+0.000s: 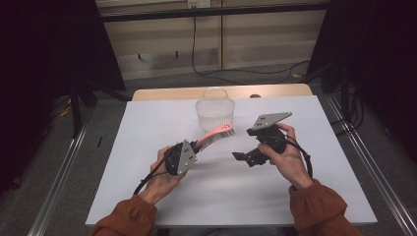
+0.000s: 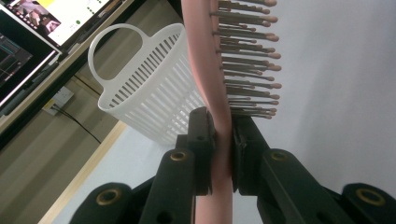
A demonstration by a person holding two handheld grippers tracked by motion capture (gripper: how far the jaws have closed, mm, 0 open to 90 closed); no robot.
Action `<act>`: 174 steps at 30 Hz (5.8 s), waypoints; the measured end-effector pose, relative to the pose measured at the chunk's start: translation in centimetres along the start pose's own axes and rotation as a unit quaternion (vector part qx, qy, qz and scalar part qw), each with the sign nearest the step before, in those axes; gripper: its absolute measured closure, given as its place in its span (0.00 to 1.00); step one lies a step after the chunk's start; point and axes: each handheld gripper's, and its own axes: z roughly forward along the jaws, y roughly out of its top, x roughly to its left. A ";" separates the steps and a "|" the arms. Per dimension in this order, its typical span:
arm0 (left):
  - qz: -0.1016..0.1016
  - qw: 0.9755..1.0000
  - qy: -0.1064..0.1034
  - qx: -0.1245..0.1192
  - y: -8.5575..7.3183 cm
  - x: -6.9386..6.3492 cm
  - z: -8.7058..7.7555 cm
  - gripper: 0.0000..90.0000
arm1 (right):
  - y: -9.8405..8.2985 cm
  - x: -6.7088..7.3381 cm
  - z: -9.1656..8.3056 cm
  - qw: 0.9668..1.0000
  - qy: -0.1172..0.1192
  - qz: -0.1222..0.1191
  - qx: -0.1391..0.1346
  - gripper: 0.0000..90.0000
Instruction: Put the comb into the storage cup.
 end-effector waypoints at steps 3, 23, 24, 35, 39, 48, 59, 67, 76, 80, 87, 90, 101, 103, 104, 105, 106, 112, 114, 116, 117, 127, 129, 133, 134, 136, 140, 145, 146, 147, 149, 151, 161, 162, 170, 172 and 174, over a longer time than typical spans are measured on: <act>-0.006 1.000 -0.001 -0.006 0.0 0.0 -0.1 0.90 | -0.4 0.0 0.1 1.000 -0.006 0.009 -0.007 0.04; -0.091 0.994 -0.028 -0.052 -0.9 1.1 -0.5 0.90 | -2.0 -0.4 1.1 0.998 0.001 0.011 -0.059 0.06; -0.098 0.993 -0.030 -0.057 -1.0 1.1 -0.5 0.90 | -2.1 -0.5 1.1 0.998 0.005 0.014 -0.066 0.06; -0.132 0.986 -0.052 -0.084 -1.4 1.6 -0.7 0.90 | -2.8 -0.3 1.5 0.991 0.004 0.038 -0.128 0.05; -0.149 0.983 -0.059 -0.092 -1.3 1.6 -0.7 0.90 | -2.8 -0.2 1.2 0.989 -0.002 0.037 -0.144 0.03; -0.180 0.973 -0.078 -0.121 -0.9 1.4 -0.9 0.89 | -2.9 0.2 1.1 0.986 0.015 0.024 -0.166 0.01; -0.211 0.961 -0.116 -0.137 -1.1 1.5 -1.0 0.89 | -2.9 0.5 0.9 0.981 0.022 0.011 -0.192 0.00; -0.224 0.953 -0.139 -0.152 -1.0 1.4 -1.1 0.90 | -2.7 0.7 0.7 0.977 0.046 0.012 -0.209 0.00; -0.238 0.948 -0.151 -0.149 -1.0 1.2 -1.2 0.90 | -2.4 1.2 1.0 0.975 0.067 0.010 -0.213 0.03; -0.236 0.947 -0.156 -0.153 -0.8 1.0 -1.2 0.90 | -2.2 1.3 0.8 0.972 0.072 0.006 -0.222 0.02; -0.235 0.944 -0.167 -0.159 -0.7 0.7 -1.3 0.90 | -1.7 1.6 0.5 0.969 0.073 0.000 -0.235 0.03; -0.234 0.942 -0.176 -0.163 -0.7 0.5 -1.3 0.89 | -1.4 1.9 0.4 0.968 0.073 -0.005 -0.239 0.03; -0.227 0.940 -0.191 -0.171 -0.5 0.1 -1.2 0.90 | -1.0 1.9 0.2 0.964 0.083 -0.010 -0.252 0.03; -0.224 0.940 -0.193 -0.171 -0.4 0.0 -1.1 0.90 | -0.8 1.8 0.3 0.964 0.081 -0.014 -0.252 0.03; -0.224 0.939 -0.197 -0.171 -0.4 -0.1 -1.1 0.89 | -0.8 1.8 0.3 0.964 0.082 -0.014 -0.254 0.03; -0.223 0.939 -0.197 -0.170 -0.3 -0.2 -1.1 0.90 | -0.7 1.8 0.3 0.963 0.083 -0.016 -0.255 0.03; -0.223 0.939 -0.200 -0.171 -0.3 -0.2 -1.1 0.90 | -0.6 1.8 0.2 0.963 0.083 -0.016 -0.256 0.03; -0.225 0.935 -0.209 -0.178 0.1 -0.4 -1.2 0.90 | -0.4 1.9 0.5 0.962 0.098 -0.021 -0.254 0.06; -0.227 0.934 -0.211 -0.179 0.2 -0.4 -1.2 0.90 | -0.3 1.6 0.7 0.962 0.101 -0.025 -0.253 0.10; -0.226 0.934 -0.211 -0.181 0.2 -0.4 -1.2 0.89 | -0.1 1.2 0.9 0.961 0.106 -0.018 -0.256 0.10; -0.228 0.933 -0.211 -0.182 0.2 -0.3 -1.2 0.90 | 0.0 1.0 0.9 0.959 0.113 -0.014 -0.260 0.11; -0.228 0.933 -0.206 -0.190 0.0 -0.3 -1.2 0.90 | 1.8 1.3 1.9 0.953 0.150 -0.036 -0.261 0.21; -0.228 0.932 -0.208 -0.192 0.0 -0.3 -1.2 0.90 | 1.7 1.3 2.2 0.953 0.156 -0.039 -0.255 0.25; -0.226 0.931 -0.209 -0.195 0.0 -0.3 -1.2 0.89 | 1.7 1.4 2.5 0.950 0.170 -0.044 -0.257 0.32; -0.223 0.932 -0.210 -0.195 0.0 -0.2 -1.2 0.89 | 1.7 1.4 2.5 0.949 0.172 -0.043 -0.259 0.33; -0.223 0.931 -0.212 -0.196 -0.1 -0.1 -1.2 0.90 | 1.7 1.3 2.4 0.948 0.177 -0.039 -0.262 0.36; -0.221 0.930 -0.217 -0.196 -0.2 -0.2 -1.2 0.90 | 1.6 1.1 2.5 0.946 0.182 -0.039 -0.264 0.43; -0.223 0.926 -0.226 -0.203 -0.2 -0.2 -1.1 0.89 | 1.5 0.9 2.6 0.943 0.200 -0.037 -0.264 0.45; -0.225 0.924 -0.230 -0.205 -0.2 -0.2 -1.1 0.90 | 1.5 1.0 2.6 0.943 0.202 -0.038 -0.263 0.45; -0.227 0.923 -0.232 -0.206 -0.2 -0.2 -1.2 0.89 | 1.5 1.0 2.6 0.942 0.203 -0.040 -0.263 0.45; -0.225 0.924 -0.232 -0.205 -0.2 -0.2 -1.2 0.90 | 1.5 1.0 2.6 0.941 0.206 -0.041 -0.265 0.46; -0.226 0.922 -0.237 -0.205 -0.2 -0.2 -1.1 0.90 | 1.5 1.0 2.6 0.941 0.208 -0.041 -0.264 0.47; -0.215 0.922 -0.254 -0.198 -0.1 -0.5 -1.1 0.89 | 1.6 1.4 2.7 0.940 0.218 -0.053 -0.258 0.51; -0.215 0.922 -0.256 -0.197 -0.1 -0.5 -1.0 0.89 | 1.6 1.5 2.8 0.940 0.218 -0.055 -0.257 0.52; -0.219 0.922 -0.256 -0.192 -0.3 -0.4 -0.9 0.89 | 1.6 1.5 2.8 0.937 0.224 -0.060 -0.260 0.63; -0.216 0.924 -0.253 -0.189 -0.3 -0.4 -0.9 0.88 | 1.6 1.5 2.8 0.937 0.224 -0.064 -0.259 0.64; -0.218 0.925 -0.251 -0.186 -0.3 -0.5 -0.9 0.88 | 1.6 1.6 2.7 0.938 0.221 -0.067 -0.259 0.65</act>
